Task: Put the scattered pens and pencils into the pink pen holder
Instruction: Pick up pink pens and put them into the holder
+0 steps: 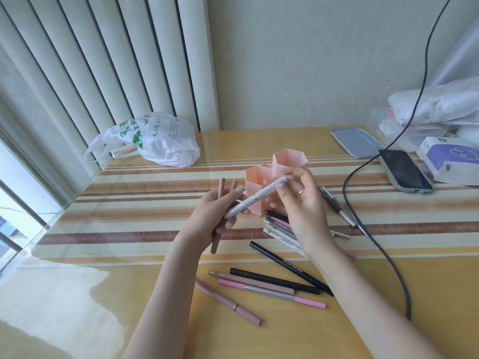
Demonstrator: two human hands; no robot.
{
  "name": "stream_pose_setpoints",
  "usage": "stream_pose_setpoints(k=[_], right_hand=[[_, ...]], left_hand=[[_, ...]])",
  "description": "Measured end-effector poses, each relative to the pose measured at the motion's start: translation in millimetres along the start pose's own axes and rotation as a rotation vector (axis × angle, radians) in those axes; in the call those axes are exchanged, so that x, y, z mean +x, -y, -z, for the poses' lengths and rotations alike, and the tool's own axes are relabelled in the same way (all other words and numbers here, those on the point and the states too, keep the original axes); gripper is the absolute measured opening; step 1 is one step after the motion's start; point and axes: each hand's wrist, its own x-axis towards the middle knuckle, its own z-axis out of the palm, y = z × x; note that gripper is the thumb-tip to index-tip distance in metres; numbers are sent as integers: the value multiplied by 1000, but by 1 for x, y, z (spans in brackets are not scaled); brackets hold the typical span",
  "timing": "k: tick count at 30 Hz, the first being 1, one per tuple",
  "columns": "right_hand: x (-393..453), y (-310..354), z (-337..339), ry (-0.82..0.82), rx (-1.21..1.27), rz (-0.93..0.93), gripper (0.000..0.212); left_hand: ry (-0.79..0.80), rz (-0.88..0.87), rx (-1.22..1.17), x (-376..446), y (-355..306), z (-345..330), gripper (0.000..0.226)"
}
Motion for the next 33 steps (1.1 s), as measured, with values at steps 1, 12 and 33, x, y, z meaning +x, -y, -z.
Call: stream_pose_setpoints(k=[1, 12, 33], right_hand=[[1, 4, 0, -13, 2, 37, 13], [31, 48, -5, -265, -303, 492, 23], [52, 21, -13, 41, -873, 324, 28]], left_hand=[[-83, -53, 24, 1, 1, -1, 22], [-180, -541, 599, 10, 14, -21, 13], [-253, -543, 559, 0, -2, -10, 24]])
